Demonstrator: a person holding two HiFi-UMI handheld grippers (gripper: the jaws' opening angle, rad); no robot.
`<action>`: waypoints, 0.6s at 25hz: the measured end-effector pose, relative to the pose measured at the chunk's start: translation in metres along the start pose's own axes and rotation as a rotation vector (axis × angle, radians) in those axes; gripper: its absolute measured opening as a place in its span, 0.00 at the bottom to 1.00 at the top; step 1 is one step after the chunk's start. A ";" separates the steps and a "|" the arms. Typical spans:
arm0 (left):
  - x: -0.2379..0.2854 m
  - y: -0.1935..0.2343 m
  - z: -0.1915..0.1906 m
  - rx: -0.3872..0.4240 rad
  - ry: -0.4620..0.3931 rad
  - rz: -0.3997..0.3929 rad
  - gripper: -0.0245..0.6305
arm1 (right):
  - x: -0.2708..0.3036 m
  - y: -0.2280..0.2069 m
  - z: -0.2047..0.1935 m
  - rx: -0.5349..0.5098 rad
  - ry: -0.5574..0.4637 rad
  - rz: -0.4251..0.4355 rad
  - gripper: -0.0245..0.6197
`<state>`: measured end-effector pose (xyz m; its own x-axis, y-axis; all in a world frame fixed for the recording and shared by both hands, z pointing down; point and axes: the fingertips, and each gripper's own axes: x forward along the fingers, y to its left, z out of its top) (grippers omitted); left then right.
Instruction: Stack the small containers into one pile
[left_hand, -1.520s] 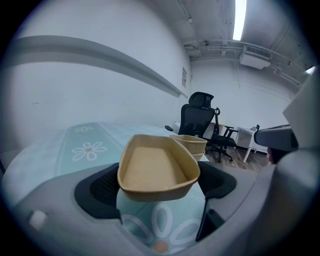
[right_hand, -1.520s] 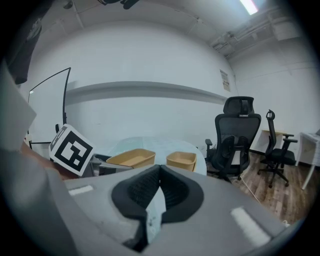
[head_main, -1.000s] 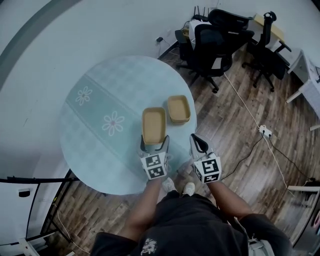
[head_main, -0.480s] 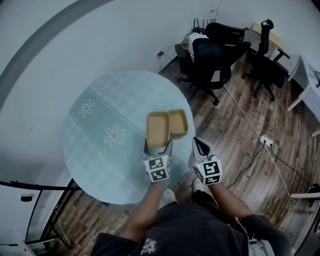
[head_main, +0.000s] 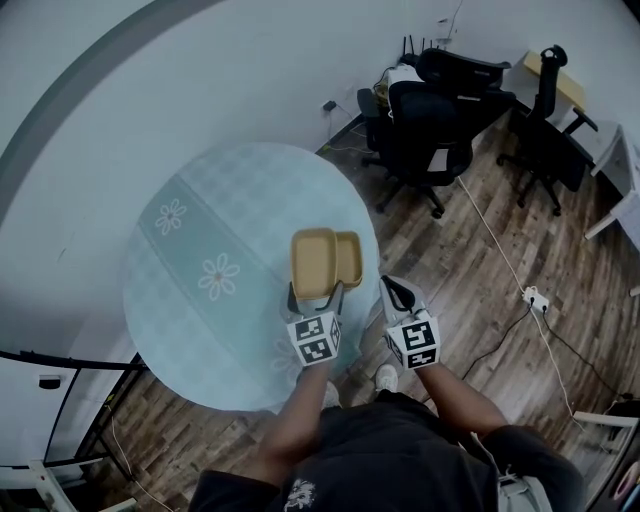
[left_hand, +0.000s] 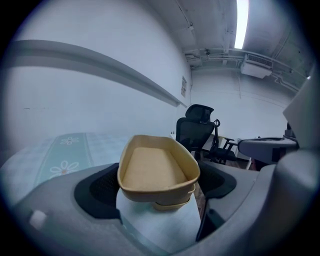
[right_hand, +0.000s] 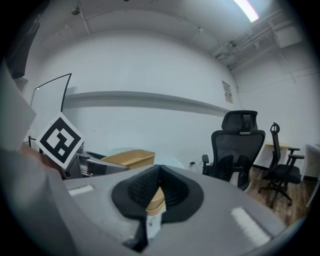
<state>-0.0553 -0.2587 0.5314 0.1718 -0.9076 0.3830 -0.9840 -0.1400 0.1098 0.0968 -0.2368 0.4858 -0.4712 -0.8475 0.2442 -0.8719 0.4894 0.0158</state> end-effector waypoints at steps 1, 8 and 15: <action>0.005 -0.002 -0.001 -0.001 0.002 0.006 0.79 | 0.002 -0.004 -0.001 0.002 0.001 0.008 0.04; 0.035 -0.020 -0.011 0.000 0.025 0.040 0.79 | 0.011 -0.033 -0.014 -0.004 0.025 0.054 0.04; 0.053 -0.035 -0.029 -0.008 0.047 0.044 0.79 | 0.012 -0.055 -0.031 -0.004 0.052 0.065 0.04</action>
<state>-0.0101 -0.2904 0.5746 0.1310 -0.8930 0.4306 -0.9903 -0.0974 0.0992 0.1427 -0.2677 0.5176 -0.5188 -0.8023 0.2952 -0.8393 0.5436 0.0025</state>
